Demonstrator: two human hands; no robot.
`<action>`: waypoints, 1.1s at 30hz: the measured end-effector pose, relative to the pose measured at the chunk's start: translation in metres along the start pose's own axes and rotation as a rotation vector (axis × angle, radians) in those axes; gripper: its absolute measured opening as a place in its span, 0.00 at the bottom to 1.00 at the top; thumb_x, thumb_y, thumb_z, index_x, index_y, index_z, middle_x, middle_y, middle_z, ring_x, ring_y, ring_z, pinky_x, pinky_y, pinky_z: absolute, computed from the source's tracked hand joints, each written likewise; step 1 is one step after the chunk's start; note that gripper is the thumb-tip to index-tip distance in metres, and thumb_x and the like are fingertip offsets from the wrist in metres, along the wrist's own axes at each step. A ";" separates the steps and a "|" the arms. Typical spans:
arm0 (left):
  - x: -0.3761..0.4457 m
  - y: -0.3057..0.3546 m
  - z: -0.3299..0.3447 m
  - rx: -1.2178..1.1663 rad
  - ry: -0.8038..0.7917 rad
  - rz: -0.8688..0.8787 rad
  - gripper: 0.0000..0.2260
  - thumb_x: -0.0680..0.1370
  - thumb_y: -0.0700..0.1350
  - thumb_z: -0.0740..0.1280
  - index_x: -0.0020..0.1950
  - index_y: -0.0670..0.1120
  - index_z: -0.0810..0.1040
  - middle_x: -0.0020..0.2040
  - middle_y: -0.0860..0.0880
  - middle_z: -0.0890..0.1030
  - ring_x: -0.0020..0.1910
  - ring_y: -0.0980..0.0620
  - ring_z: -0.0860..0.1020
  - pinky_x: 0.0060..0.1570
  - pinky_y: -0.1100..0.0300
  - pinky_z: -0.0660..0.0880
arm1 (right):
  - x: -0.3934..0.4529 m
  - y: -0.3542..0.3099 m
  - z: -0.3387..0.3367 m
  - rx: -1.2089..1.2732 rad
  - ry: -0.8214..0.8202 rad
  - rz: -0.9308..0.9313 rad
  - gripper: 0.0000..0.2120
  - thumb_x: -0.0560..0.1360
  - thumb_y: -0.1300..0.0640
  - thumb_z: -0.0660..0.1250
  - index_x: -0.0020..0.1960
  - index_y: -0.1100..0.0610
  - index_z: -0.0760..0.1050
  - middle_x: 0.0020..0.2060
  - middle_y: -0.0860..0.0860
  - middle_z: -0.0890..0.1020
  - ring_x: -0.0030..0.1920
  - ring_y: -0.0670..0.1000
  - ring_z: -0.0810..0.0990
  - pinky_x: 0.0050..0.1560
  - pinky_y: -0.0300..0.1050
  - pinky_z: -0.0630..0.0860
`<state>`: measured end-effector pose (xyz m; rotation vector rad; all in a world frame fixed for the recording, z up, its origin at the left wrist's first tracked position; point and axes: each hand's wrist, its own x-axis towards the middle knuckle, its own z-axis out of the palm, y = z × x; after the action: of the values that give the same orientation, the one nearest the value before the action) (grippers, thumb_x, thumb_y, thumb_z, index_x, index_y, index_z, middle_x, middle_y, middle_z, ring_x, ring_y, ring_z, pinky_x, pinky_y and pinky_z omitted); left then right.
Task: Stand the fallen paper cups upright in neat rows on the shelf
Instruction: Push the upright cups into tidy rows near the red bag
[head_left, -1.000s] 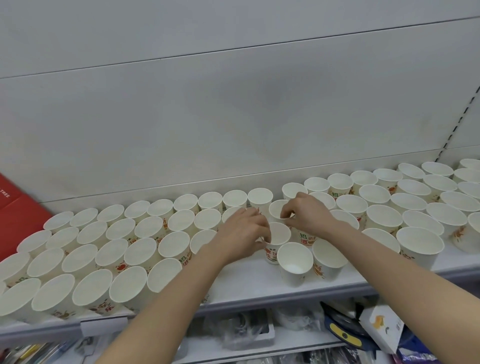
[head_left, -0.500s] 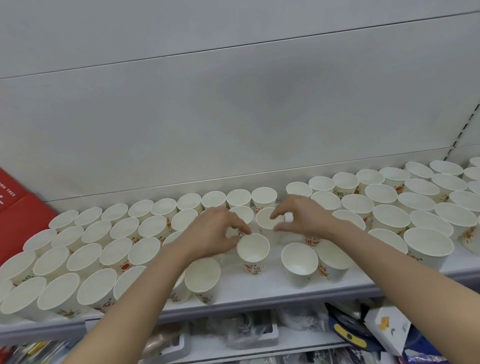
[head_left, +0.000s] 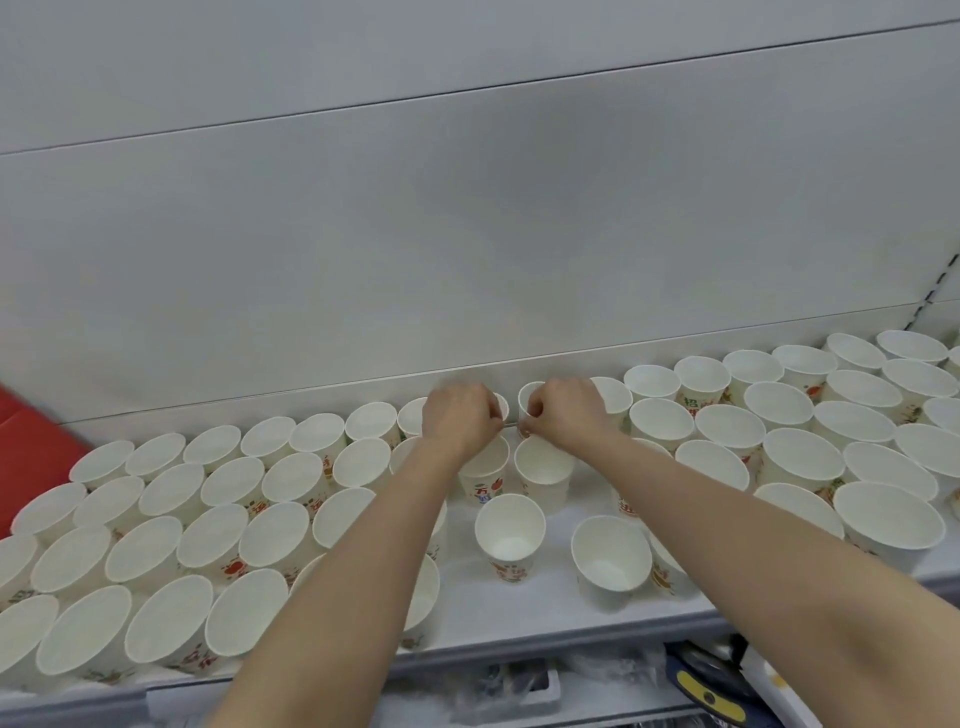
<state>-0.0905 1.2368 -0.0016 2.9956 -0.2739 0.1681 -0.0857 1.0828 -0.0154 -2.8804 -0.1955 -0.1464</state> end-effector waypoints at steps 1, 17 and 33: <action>-0.001 -0.001 0.001 -0.018 0.004 -0.001 0.08 0.73 0.48 0.67 0.47 0.50 0.85 0.44 0.48 0.84 0.46 0.45 0.80 0.43 0.58 0.73 | 0.000 0.002 0.000 0.007 0.005 -0.012 0.21 0.69 0.46 0.71 0.25 0.53 0.64 0.27 0.51 0.71 0.36 0.56 0.70 0.40 0.44 0.59; -0.042 -0.025 -0.020 -0.178 0.038 -0.023 0.09 0.74 0.52 0.70 0.54 0.56 0.83 0.53 0.55 0.83 0.53 0.51 0.79 0.52 0.55 0.76 | -0.019 0.027 -0.005 0.258 0.048 -0.206 0.06 0.71 0.53 0.72 0.47 0.52 0.84 0.45 0.47 0.83 0.53 0.51 0.72 0.50 0.49 0.72; -0.060 -0.025 -0.023 -0.189 -0.020 0.072 0.10 0.75 0.51 0.70 0.55 0.55 0.82 0.52 0.55 0.82 0.53 0.53 0.78 0.48 0.57 0.74 | -0.042 0.017 -0.022 0.332 0.121 -0.290 0.04 0.72 0.54 0.71 0.46 0.51 0.84 0.41 0.45 0.83 0.48 0.49 0.74 0.45 0.47 0.72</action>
<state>-0.1469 1.2746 0.0113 2.8033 -0.3775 0.1131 -0.1267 1.0556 -0.0033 -2.4907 -0.5574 -0.3085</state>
